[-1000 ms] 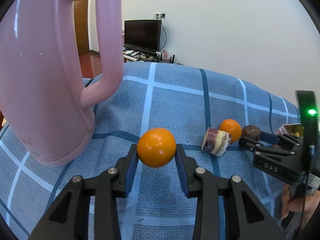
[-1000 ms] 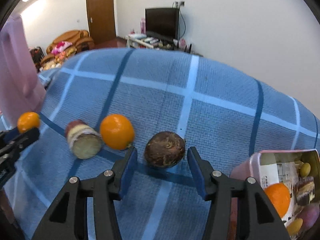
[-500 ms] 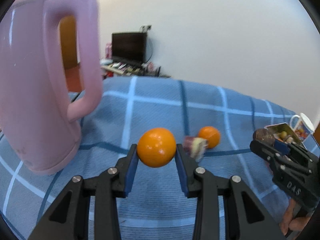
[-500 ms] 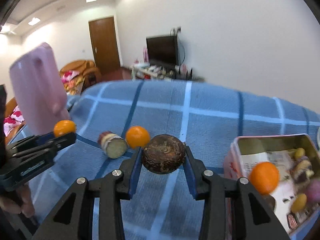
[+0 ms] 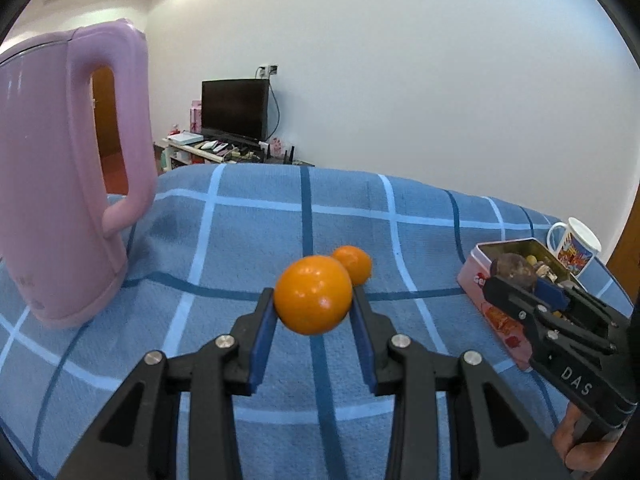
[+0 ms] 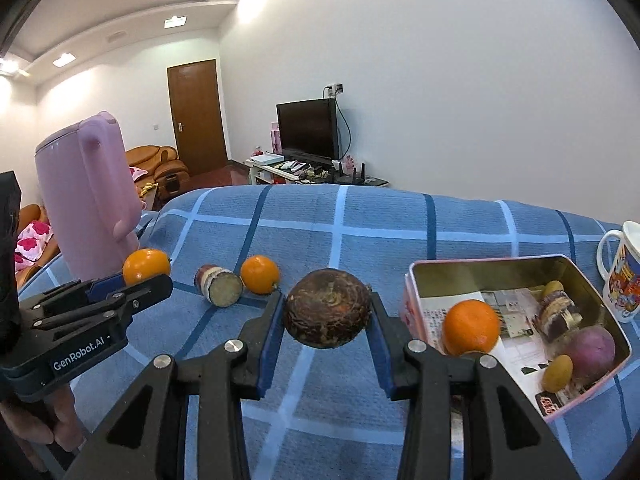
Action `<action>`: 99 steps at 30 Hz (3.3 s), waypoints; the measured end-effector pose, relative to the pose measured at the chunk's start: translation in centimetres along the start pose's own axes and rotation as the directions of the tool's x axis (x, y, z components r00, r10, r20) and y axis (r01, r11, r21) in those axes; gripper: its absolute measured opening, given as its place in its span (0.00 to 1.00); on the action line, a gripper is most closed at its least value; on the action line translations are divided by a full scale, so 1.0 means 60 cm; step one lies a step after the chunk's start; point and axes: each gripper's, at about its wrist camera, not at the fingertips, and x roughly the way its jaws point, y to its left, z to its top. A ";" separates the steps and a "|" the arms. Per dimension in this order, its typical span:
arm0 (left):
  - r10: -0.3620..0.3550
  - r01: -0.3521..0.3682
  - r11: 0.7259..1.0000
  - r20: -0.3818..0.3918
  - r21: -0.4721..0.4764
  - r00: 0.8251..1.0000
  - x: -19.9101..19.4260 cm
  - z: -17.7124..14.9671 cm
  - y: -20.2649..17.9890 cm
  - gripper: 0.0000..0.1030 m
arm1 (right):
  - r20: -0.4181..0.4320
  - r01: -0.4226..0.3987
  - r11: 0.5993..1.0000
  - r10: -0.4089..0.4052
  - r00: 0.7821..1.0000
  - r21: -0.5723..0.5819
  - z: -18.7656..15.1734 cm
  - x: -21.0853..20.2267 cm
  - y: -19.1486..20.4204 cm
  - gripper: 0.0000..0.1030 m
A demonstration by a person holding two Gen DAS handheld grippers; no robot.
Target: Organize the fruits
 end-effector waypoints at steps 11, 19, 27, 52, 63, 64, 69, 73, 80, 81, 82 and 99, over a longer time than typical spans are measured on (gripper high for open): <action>0.016 -0.016 1.000 0.005 0.018 1.000 -0.018 -0.020 -0.055 0.37 | 0.004 0.027 1.000 -0.027 1.000 -0.007 -0.014 -0.027 -0.043 0.41; 0.003 -0.003 0.999 0.008 0.051 1.000 -0.018 -0.026 -0.111 0.37 | 0.010 0.075 0.997 -0.075 0.997 -0.007 -0.021 -0.045 -0.077 0.41; -0.016 0.015 0.997 0.019 0.079 1.000 -0.017 -0.030 -0.172 0.37 | 0.022 0.115 0.993 -0.115 0.993 0.006 -0.024 -0.061 -0.121 0.41; -0.110 0.105 0.985 0.028 0.134 0.994 0.015 -0.002 -0.315 0.37 | 0.052 0.203 0.977 -0.206 0.977 0.070 -0.012 -0.084 -0.236 0.41; -0.140 0.135 0.977 0.016 0.163 0.990 0.037 0.002 -0.370 0.37 | 0.046 0.255 0.963 -0.259 0.965 0.091 -0.004 -0.082 -0.289 0.41; -0.141 0.137 0.977 0.014 0.165 0.990 0.040 0.002 -0.374 0.37 | 0.046 0.262 0.961 -0.267 0.963 0.092 -0.003 -0.082 -0.294 0.41; -0.149 0.145 0.974 0.007 0.174 0.989 0.051 0.003 -0.393 0.37 | 0.037 0.286 0.954 -0.290 0.956 0.095 0.001 -0.075 -0.310 0.41; -0.150 0.147 0.973 0.001 0.180 0.989 0.059 0.002 -0.404 0.37 | 0.023 0.309 0.947 -0.312 0.950 0.083 0.002 -0.068 -0.318 0.41; -0.143 0.144 0.973 -0.018 0.181 0.990 0.076 0.002 -0.414 0.37 | -0.032 0.314 0.946 -0.312 0.949 0.082 0.003 -0.041 -0.338 0.41; -0.141 0.143 0.973 -0.020 0.183 0.990 0.078 0.002 -0.415 0.37 | -0.038 0.317 0.945 -0.315 0.948 0.077 0.003 -0.038 -0.339 0.41; -0.138 0.140 0.973 -0.022 0.185 0.990 0.079 0.002 -0.416 0.37 | -0.043 0.320 0.945 -0.317 0.947 0.072 0.003 -0.036 -0.339 0.41; -0.070 0.080 0.980 -0.061 0.180 0.996 0.105 -0.002 -0.417 0.37 | -0.098 0.286 0.958 -0.283 0.954 0.018 0.014 0.011 -0.338 0.41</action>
